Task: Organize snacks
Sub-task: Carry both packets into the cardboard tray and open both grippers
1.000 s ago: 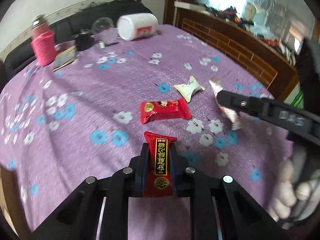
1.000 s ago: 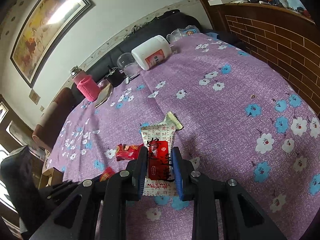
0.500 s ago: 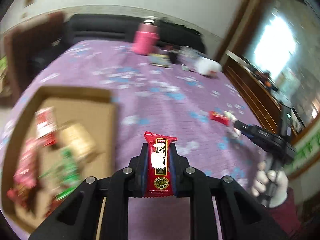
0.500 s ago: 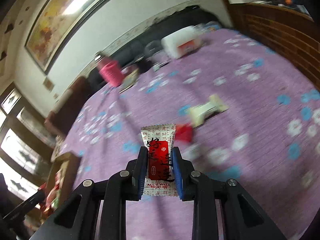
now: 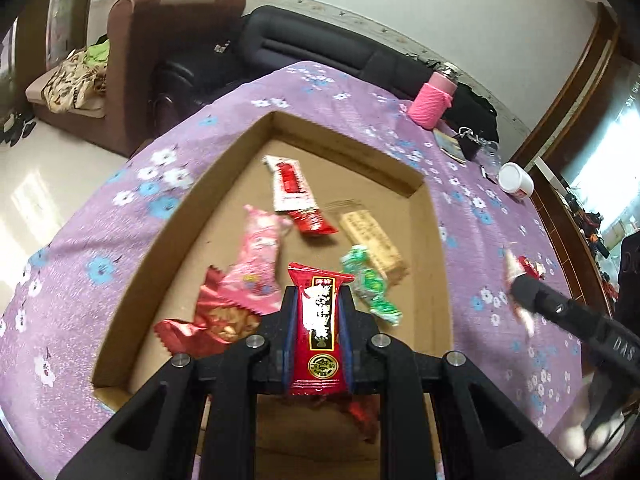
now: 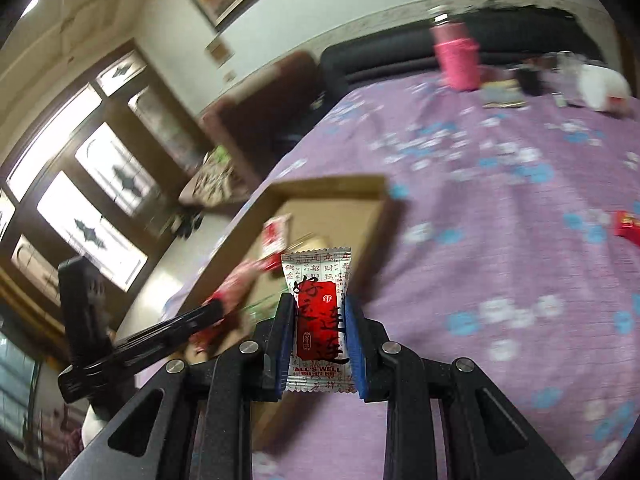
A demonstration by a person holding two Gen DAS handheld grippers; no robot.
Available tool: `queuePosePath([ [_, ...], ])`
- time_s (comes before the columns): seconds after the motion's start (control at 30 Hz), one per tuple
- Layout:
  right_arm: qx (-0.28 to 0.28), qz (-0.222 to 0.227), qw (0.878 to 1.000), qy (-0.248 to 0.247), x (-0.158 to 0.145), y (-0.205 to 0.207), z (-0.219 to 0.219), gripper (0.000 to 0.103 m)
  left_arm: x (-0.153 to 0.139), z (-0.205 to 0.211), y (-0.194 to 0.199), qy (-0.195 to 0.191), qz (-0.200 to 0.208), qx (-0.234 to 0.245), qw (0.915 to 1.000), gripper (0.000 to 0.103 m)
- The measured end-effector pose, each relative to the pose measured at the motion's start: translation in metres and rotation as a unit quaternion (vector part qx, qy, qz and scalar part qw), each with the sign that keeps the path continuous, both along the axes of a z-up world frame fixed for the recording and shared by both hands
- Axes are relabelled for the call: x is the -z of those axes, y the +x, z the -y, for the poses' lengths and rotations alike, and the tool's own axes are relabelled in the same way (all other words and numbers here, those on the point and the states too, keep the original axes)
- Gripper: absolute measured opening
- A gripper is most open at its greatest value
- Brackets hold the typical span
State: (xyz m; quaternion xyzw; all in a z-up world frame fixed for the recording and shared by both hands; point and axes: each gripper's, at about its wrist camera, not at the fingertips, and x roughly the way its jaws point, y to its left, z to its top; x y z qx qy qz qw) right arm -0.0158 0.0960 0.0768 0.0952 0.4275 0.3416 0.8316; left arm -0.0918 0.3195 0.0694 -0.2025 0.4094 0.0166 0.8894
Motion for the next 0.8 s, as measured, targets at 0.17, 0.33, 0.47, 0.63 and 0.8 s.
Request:
queuePosePath([
  [0.17, -0.019, -0.004, 0.999, -0.038, 0.015, 0.0, -0.043, 0.027, 0.009, -0.005, -0.003, 0.0, -0.01, 0.001, 0.9999, 0.018],
  [0.33, -0.026, -0.006, 0.997, -0.068, 0.025, 0.001, -0.068, 0.027, 0.014, -0.007, -0.008, -0.007, -0.014, 0.0, 0.9999, 0.018],
  [0.47, -0.027, 0.001, 0.995, -0.098, 0.032, -0.002, -0.08, 0.027, 0.006, -0.012, -0.016, -0.019, 0.0, -0.002, 0.9998, 0.037],
  [0.63, -0.011, 0.012, 0.991, -0.129, 0.038, -0.001, -0.087, 0.03, -0.014, -0.014, -0.027, -0.014, 0.033, -0.012, 0.9993, 0.055],
  [0.8, 0.0, 0.022, 0.993, -0.114, 0.028, -0.005, -0.077, 0.046, -0.029, -0.019, -0.037, -0.011, 0.053, -0.023, 0.9983, 0.062],
])
